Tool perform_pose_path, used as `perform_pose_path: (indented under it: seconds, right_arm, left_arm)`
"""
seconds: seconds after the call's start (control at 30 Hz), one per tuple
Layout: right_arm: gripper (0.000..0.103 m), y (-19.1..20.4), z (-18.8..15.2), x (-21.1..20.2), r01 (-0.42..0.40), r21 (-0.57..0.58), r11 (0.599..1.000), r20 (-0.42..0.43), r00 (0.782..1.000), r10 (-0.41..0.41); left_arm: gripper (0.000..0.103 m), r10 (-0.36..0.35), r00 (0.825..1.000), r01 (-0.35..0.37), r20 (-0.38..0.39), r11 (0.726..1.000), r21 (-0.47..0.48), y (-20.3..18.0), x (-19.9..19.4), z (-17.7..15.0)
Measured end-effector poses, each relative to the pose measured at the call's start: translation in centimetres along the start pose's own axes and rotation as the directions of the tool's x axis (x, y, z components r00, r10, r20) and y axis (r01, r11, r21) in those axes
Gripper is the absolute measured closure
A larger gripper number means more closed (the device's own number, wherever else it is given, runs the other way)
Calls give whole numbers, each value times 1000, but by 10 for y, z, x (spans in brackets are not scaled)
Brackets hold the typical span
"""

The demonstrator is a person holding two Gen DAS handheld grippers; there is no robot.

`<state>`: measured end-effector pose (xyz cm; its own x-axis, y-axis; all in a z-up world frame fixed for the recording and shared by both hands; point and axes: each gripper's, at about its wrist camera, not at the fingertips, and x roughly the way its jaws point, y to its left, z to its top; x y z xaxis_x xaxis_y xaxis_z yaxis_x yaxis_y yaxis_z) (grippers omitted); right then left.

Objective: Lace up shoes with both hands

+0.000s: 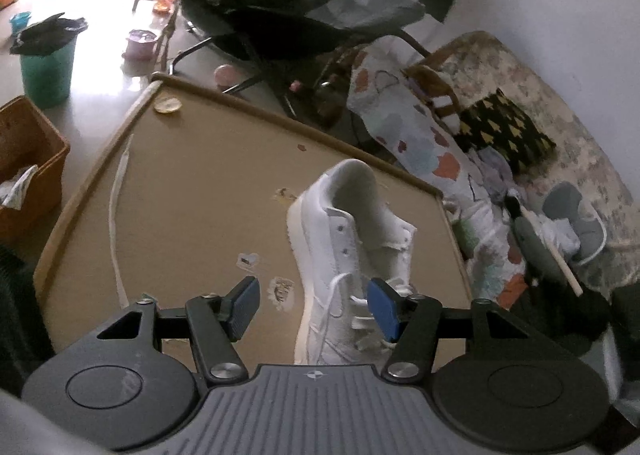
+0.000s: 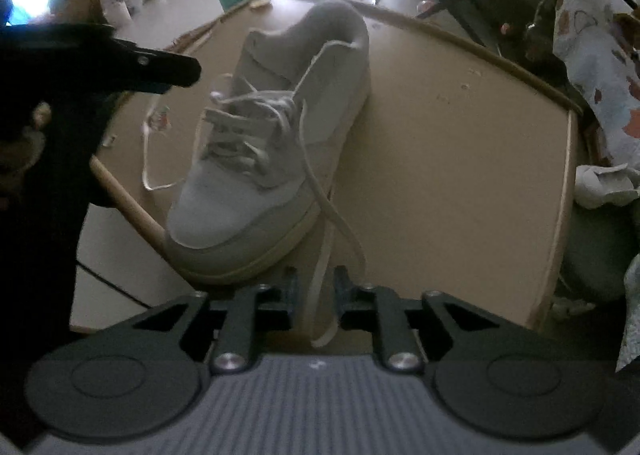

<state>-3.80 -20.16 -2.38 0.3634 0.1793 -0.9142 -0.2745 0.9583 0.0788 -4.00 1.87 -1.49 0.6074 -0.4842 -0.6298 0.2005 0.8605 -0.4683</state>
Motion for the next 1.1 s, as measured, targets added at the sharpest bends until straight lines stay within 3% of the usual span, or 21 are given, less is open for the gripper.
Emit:
perform_pose_path:
  seconds: [0.07,0.23,0.3,0.37,0.4,0.83,0.97,1.1]
  right_arm:
    - [78,1,2,7,-13,0,1000,-19,1000,13]
    - [78,1,0,25,8,4,1000,-53,999,-7]
    - [83,-2,0,25,-8,15,1000,-49,999,9]
    - [97,-4,-1,23,-24,26,999,-48,999,26]
    - [97,-4,-2,22,-23,21,999,-45,999,24]
    - [97,-12,-21,-48,-81,-33,996,80,993,83]
    - [97,-15,-21,-62,-80,-51,996,110,990,85]
    - [97,-31,-21,-54,-11,-8,1000,100,995,11]
  left_arm:
    - [42,1,1000,-1,-6,1000,5,-3,0,2]
    - [42,-20,1000,20,-19,1000,-23,1,-4,2]
    - [42,-36,999,34,-35,998,-43,2,-5,2]
    - [42,-56,997,52,-55,996,-70,4,-4,2]
    - [42,-68,996,62,-66,994,-86,5,-3,1]
    - [42,-123,989,104,-79,971,-216,15,-9,-9]
    - [42,-87,993,69,-75,974,-218,14,-11,-9]
    - [42,6,999,-15,-41,977,-214,21,-20,2]
